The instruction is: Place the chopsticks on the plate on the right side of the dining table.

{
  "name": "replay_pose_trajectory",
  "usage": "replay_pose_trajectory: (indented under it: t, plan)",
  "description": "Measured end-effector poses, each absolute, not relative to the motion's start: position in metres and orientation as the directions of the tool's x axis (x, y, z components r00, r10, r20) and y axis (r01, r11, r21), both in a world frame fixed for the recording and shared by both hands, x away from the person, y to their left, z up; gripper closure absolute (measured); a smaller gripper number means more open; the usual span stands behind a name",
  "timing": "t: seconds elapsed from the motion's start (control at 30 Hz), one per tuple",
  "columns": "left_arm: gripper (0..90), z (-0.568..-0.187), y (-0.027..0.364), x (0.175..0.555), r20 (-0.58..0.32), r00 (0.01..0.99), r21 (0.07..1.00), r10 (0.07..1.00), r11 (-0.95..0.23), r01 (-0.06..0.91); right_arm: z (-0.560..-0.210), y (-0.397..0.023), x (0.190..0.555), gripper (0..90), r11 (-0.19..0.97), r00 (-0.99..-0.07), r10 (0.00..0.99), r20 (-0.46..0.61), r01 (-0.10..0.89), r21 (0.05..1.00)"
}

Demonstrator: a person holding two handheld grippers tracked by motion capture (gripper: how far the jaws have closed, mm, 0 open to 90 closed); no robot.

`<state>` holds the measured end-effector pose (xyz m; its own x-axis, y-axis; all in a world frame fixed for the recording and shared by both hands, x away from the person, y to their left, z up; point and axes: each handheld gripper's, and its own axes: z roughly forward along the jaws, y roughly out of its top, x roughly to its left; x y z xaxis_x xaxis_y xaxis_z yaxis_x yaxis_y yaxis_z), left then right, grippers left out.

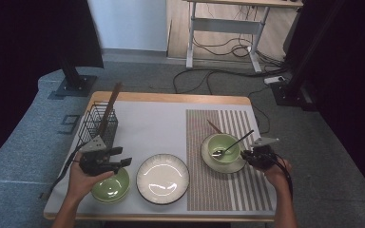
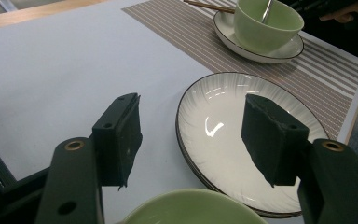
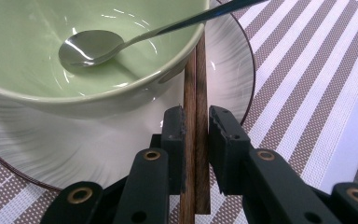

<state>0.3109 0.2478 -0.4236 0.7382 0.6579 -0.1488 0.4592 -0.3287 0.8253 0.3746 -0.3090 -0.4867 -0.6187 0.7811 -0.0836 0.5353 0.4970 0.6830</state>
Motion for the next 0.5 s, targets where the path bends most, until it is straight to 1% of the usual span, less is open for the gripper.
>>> replay_pose_trajectory:
  t: [0.1, 0.2, 0.33, 0.5]
  plan:
    - [37.6, -0.424, 0.248, 0.311, -0.150, 0.738, 0.825, 0.658, -0.328, 0.460, -0.487, -0.309, 0.375, 76.1, 0.500, -0.622, 0.778, -0.085, 0.532, 0.683]
    - [37.6, -0.424, 0.248, 0.311, -0.149, 0.738, 0.825, 0.658, -0.329, 0.460, -0.488, -0.309, 0.375, 67.5, 0.490, -0.608, 0.790, -0.079, 0.548, 0.679]
    - [37.5, -0.424, 0.248, 0.311, -0.148, 0.739, 0.825, 0.658, -0.330, 0.459, -0.485, -0.312, 0.371, 57.0, 0.442, -0.581, 0.812, -0.053, 0.554, 0.706]
    - [37.5, -0.423, 0.249, 0.311, -0.149, 0.739, 0.825, 0.658, -0.329, 0.459, -0.479, -0.315, 0.364, 49.2, 0.370, -0.556, 0.831, -0.007, 0.542, 0.754]
